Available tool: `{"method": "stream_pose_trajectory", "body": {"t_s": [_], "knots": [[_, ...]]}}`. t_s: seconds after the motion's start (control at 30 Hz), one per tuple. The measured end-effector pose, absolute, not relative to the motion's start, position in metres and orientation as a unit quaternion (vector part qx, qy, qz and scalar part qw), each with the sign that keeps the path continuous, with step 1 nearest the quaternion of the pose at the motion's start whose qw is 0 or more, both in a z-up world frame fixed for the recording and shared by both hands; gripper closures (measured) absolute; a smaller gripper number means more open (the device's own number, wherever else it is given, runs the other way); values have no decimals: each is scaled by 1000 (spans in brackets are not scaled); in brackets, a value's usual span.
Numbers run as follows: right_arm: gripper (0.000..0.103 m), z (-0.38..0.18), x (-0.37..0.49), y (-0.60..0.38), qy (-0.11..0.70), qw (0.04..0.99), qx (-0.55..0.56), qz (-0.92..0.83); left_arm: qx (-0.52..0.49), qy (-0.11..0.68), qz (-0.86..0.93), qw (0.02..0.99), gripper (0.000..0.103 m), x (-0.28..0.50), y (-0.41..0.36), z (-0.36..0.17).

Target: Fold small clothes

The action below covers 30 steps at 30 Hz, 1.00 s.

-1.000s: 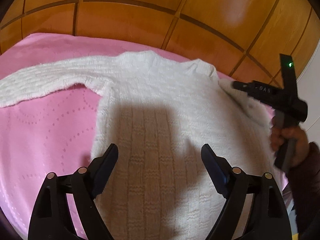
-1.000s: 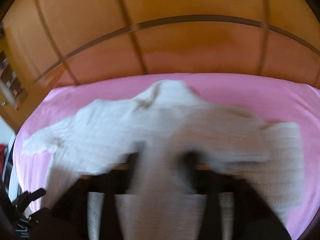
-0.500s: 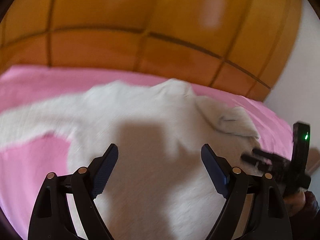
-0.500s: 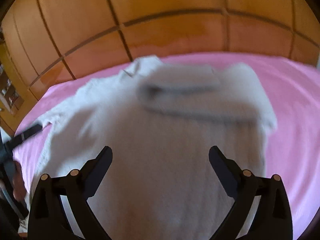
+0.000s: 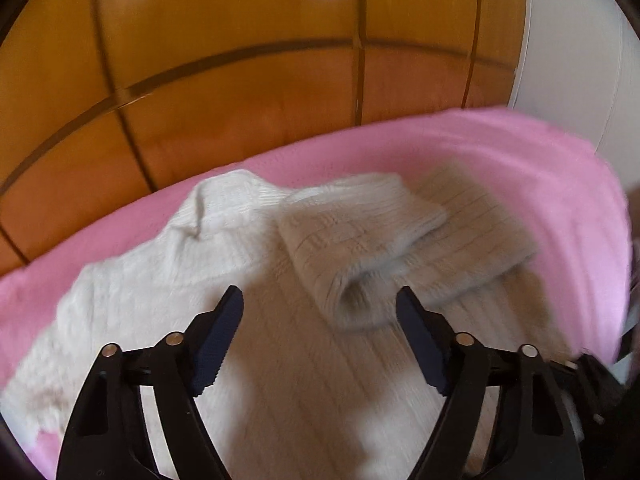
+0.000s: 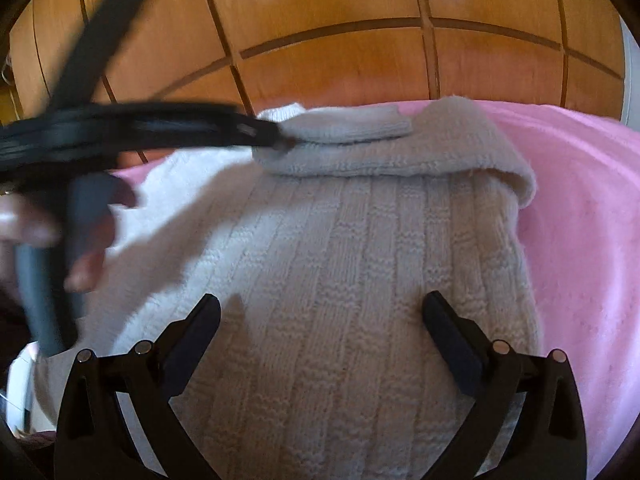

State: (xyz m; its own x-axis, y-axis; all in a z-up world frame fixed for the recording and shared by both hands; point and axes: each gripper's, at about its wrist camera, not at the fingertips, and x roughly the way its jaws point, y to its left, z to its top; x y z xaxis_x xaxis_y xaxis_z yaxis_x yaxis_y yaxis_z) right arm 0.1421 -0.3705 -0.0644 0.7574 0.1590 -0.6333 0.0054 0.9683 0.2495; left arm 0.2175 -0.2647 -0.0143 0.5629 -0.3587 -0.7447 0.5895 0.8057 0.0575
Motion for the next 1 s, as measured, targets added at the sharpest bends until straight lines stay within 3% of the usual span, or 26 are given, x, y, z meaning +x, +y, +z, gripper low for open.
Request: {"method": "stream_pose_trajectory", "body": {"t_s": [0.07,0.17,0.27,0.47,0.53,0.57,0.6,0.7,0.83,1.0], "knots": [[2,-65,141,-375,339,930,132,50,178,386,-264,866,43,229,-281,-24],[2,-65,140,-378,334,930,140,55,158,394,-249,870,91,243,-281,-22],[2,-64,140,-379,331,931,143,56,18,407,-246,880,97,255,-239,-9],[2,-62,142,-376,336,931,135,50,-165,433,-231,855,97,256,-141,-14],[2,-62,144,-372,340,931,127,44,-209,457,-221,836,82,254,-113,-29],[2,-62,145,-371,342,931,122,41,-223,461,-214,832,60,254,-104,-32],[2,-62,147,-369,346,931,115,36,-243,459,-199,831,45,253,-93,-37],[2,-63,151,-360,353,930,98,25,-292,465,-172,818,44,254,-68,-49],[2,-68,150,-359,356,930,89,18,-275,471,-131,828,44,264,-64,-47],[2,-70,150,-362,354,931,90,18,-365,458,-90,806,44,251,-32,-53]]}}
